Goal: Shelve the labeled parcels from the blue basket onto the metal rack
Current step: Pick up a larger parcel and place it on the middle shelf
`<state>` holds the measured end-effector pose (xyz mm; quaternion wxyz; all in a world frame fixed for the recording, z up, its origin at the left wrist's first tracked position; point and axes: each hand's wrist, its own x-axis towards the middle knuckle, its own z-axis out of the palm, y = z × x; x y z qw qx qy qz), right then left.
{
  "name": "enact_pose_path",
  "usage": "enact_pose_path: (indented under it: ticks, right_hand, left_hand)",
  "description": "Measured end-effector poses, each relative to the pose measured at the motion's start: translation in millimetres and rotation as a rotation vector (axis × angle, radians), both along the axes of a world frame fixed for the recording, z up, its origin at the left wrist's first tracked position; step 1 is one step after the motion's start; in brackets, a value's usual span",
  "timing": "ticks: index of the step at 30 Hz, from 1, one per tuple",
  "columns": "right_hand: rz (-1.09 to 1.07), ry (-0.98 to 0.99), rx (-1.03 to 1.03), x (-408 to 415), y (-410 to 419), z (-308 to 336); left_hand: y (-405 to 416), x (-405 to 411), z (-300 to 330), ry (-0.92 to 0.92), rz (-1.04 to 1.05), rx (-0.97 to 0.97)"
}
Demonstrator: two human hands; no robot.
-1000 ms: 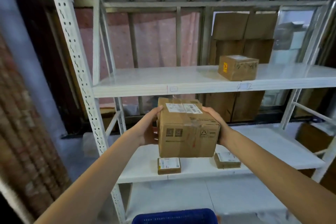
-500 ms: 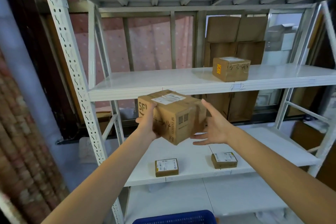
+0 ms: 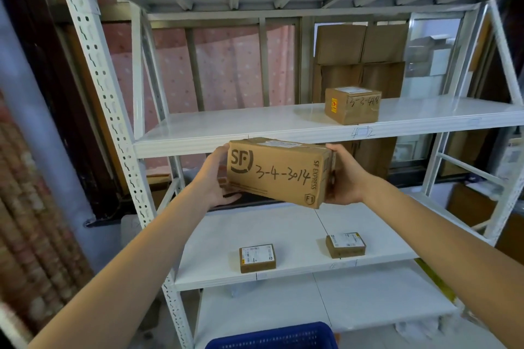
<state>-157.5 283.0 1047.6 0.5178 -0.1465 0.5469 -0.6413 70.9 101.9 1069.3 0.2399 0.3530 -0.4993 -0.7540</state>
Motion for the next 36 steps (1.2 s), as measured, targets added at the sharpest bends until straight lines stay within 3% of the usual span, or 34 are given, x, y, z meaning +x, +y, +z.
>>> enact_pose_path:
  ticks: [4, 10, 16, 21, 29, 36]
  right_hand:
    - [0.125, 0.069, 0.009, -6.5, 1.3, 10.7]
    - [0.288, 0.142, 0.043, -2.6, -4.1, 22.6]
    - [0.083, 0.098, -0.025, 5.6, -12.9, 12.0]
    - [0.061, 0.185, 0.008, 20.3, -14.3, 1.2]
    - [-0.089, 0.172, -0.056, 8.8, 8.5, 5.0]
    - [-0.232, 0.18, -0.103, -43.2, 70.2, 16.7]
  left_hand:
    - [-5.4, 7.6, 8.3, -0.034, -0.188, -0.05]
    - [-6.7, 15.5, 8.5, -0.042, -0.413, 0.047]
    - [-12.3, 13.6, -6.0, -0.013, -0.235, 0.037]
    - [-9.7, 10.6, -19.8, -0.033, -0.174, 0.04]
    - [-7.1, -16.6, -14.2, 0.034, -0.241, -0.002]
    - [35.5, -90.0, 3.8, 0.043, -0.337, -0.044]
